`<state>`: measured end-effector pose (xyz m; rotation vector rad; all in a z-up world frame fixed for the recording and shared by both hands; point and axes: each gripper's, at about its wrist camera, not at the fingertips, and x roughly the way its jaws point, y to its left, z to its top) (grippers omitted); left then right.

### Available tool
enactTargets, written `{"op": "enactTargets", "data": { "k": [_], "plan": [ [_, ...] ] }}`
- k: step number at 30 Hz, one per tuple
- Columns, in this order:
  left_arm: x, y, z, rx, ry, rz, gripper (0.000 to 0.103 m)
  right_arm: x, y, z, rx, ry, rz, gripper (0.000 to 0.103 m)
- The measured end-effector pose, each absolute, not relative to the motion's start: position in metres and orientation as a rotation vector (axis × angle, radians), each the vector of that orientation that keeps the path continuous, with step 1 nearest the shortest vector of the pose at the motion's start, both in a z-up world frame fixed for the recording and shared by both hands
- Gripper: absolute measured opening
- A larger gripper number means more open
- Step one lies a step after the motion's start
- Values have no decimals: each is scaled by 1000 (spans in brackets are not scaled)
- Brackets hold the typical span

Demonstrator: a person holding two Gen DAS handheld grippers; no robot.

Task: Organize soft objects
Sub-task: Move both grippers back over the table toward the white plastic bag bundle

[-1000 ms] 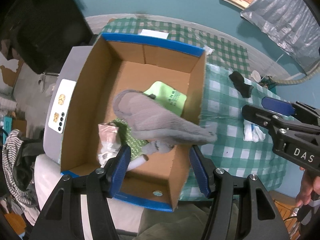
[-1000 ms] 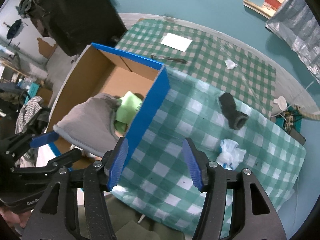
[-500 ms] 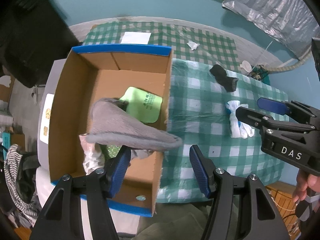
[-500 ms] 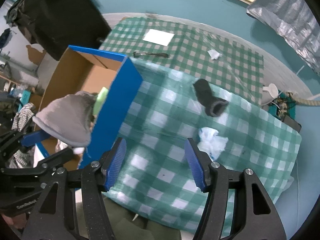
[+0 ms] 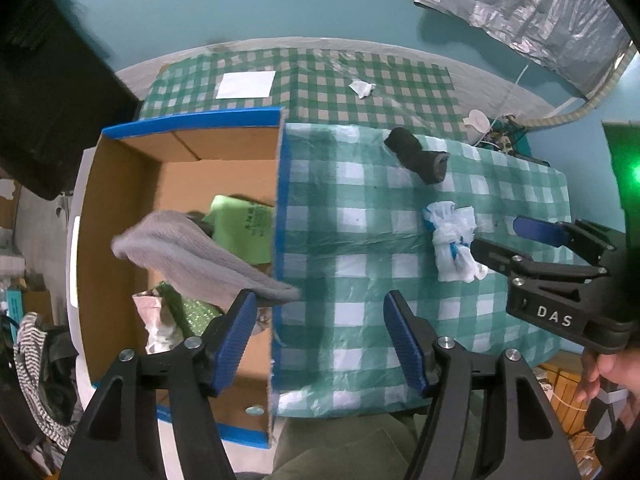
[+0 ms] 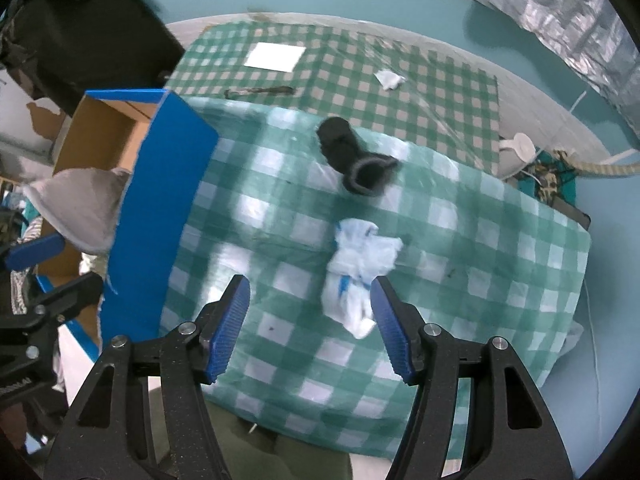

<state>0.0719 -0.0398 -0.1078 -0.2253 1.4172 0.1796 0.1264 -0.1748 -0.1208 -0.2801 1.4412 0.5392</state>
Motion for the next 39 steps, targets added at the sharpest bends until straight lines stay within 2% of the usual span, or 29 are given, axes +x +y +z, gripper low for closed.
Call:
{"op": "enactTargets", "data": {
  "k": [11, 39],
  "plan": [
    [89, -69, -116, -193, 1432, 139, 67, 131, -201, -135, -269, 1475, 501, 63],
    [120, -90, -206, -126, 1559, 189, 67, 147, -202, -219, -234, 1581, 470, 64]
  ]
}}
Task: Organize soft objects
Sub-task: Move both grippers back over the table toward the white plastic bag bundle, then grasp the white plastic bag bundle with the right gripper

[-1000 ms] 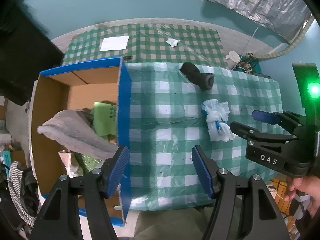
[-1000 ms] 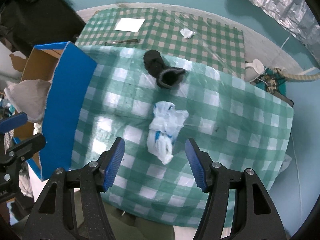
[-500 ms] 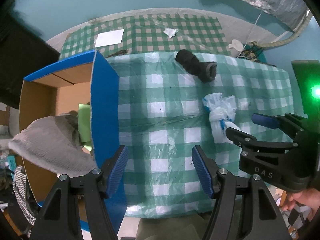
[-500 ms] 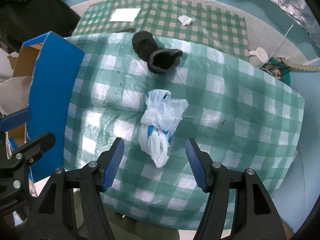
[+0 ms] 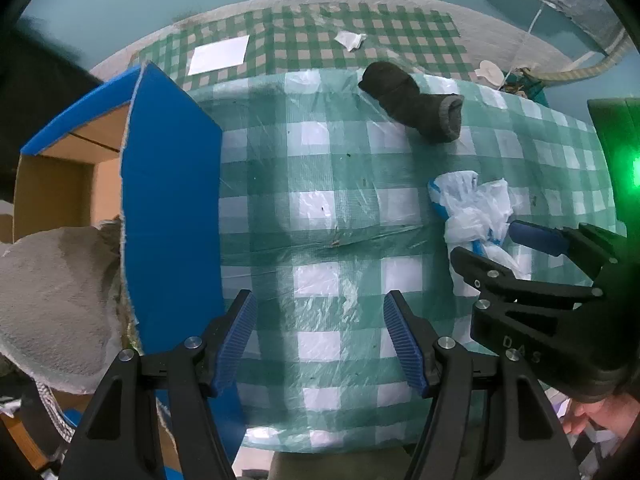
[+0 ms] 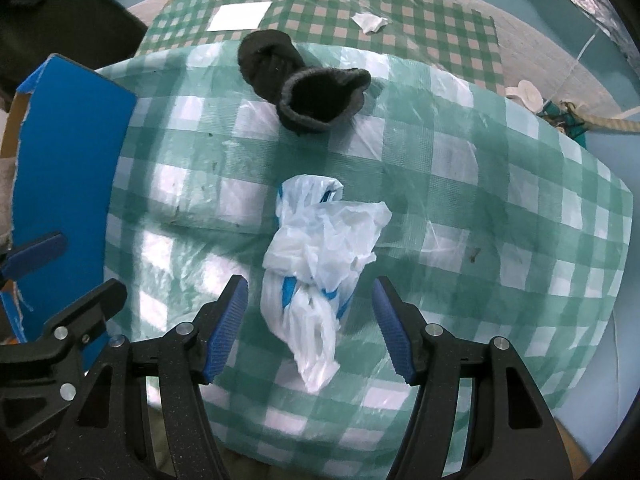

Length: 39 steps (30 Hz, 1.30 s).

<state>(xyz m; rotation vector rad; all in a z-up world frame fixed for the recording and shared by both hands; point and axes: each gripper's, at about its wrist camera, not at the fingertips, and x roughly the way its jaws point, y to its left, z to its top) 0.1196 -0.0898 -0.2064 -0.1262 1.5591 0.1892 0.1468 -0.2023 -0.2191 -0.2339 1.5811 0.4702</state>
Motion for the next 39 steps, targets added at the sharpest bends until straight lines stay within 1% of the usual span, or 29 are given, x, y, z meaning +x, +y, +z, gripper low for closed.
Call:
{"op": "enactTargets", "data": {
  "k": [13, 14, 15, 16, 17, 19, 24, 39],
  "plan": [
    [124, -87, -226, -154, 1578, 205, 67, 147, -205, -244, -271, 1571, 425, 64],
    [124, -87, -228, -159, 1580, 206, 67, 147, -205, -245, -274, 1568, 421, 62],
    [123, -87, -228, -164, 1581, 206, 67, 147, -207, -245, -277, 1562, 419, 52],
    [125, -87, -229, -175, 1581, 202, 67, 147, -208, -245, -278, 1554, 420, 43],
    [126, -88, -229, -184, 1578, 198, 67, 146, -209, -245, -278, 1549, 426, 43],
    [128, -88, -229, -196, 1569, 193, 67, 146, -210, -245, -288, 1543, 438, 40],
    [140, -92, -230, -213, 1558, 193, 69, 142, -219, -241, -303, 1521, 448, 38],
    [196, -87, -229, -306, 1484, 229, 70, 145, -264, -240, -218, 1547, 391, 38]
  ]
}}
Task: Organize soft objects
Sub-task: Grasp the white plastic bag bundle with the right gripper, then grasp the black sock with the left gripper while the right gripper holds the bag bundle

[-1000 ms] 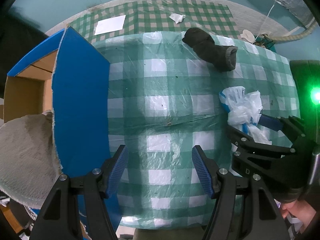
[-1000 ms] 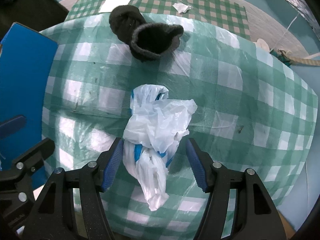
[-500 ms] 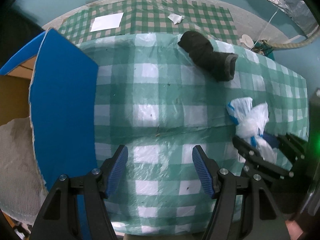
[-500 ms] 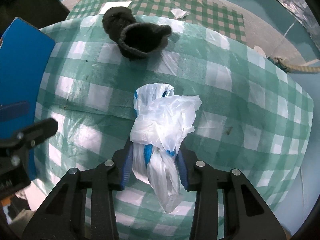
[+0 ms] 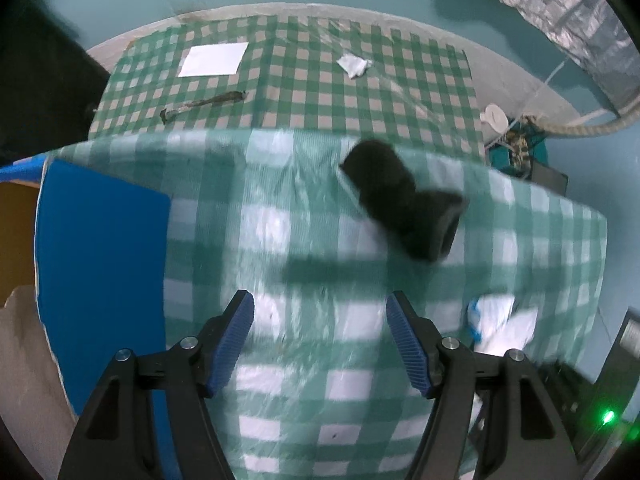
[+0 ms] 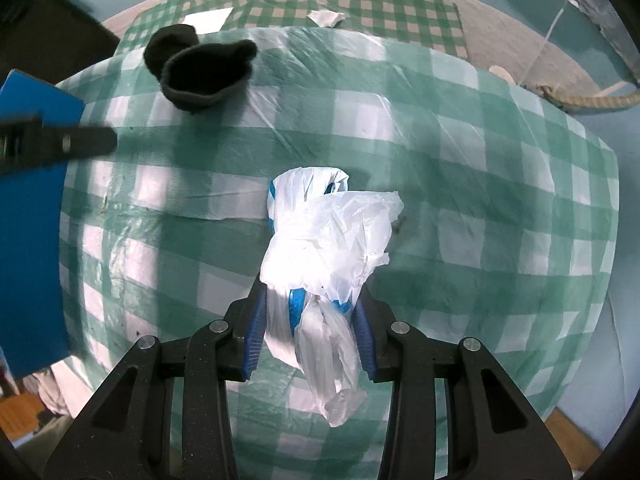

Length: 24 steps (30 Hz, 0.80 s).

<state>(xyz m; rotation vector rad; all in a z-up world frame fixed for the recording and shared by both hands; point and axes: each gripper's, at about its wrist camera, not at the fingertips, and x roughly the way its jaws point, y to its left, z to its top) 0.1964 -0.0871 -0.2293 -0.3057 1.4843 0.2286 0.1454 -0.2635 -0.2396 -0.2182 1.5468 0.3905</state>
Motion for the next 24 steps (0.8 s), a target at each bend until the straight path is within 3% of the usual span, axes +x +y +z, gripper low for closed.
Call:
{"op": "enactTargets", "data": {
  "k": [11, 24],
  "plan": [
    [227, -80, -232, -491, 1487, 269, 72, 144, -279, -241, -186, 1560, 380, 38],
    [260, -90, -255, -492, 1521, 326, 76, 145, -294, -247, -172, 1571, 373, 38]
  ]
}}
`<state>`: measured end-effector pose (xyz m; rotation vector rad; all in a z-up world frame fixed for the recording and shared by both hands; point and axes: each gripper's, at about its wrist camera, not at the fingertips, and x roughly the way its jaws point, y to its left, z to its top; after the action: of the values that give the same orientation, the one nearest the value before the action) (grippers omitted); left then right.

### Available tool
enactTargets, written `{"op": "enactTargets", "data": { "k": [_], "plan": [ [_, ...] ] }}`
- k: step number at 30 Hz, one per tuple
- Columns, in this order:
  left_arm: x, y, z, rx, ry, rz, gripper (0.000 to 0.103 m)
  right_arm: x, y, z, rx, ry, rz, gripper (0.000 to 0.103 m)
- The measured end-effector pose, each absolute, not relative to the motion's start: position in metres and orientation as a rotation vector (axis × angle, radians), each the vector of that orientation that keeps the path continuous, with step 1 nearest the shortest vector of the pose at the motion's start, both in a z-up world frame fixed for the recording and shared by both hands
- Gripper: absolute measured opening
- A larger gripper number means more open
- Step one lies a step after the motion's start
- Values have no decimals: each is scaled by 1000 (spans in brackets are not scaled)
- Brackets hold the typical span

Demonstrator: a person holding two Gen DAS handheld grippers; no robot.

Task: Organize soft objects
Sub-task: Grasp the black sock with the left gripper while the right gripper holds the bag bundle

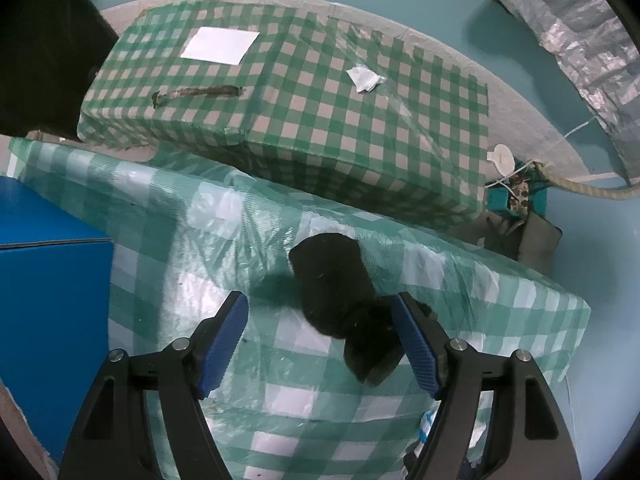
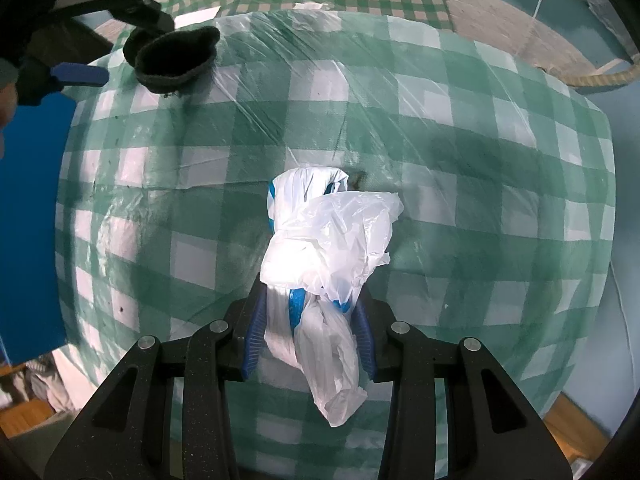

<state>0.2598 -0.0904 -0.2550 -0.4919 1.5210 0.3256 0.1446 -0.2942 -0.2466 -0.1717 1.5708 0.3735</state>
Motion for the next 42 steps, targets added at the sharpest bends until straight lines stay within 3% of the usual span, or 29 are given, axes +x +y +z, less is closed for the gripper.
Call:
{"op": "enactTargets", "data": {
  "k": [10, 11, 15, 18, 42],
  "plan": [
    [266, -96, -266, -497, 1536, 306, 76, 147, -291, -251, -184, 1560, 389, 38],
    [265, -96, -266, -491, 1539, 299, 73, 146, -292, -250, -183, 1558, 391, 38],
    [263, -100, -266, -443, 1551, 274, 44, 145, -292, -250, -180, 1555, 394, 38],
    [256, -99, -265, -444, 1545, 252, 38, 145, -292, -248, -178, 1551, 398, 38],
    [150, -122, -216, -92, 1452, 107, 34, 134, -273, -197, -206, 1482, 424, 38]
  ]
}}
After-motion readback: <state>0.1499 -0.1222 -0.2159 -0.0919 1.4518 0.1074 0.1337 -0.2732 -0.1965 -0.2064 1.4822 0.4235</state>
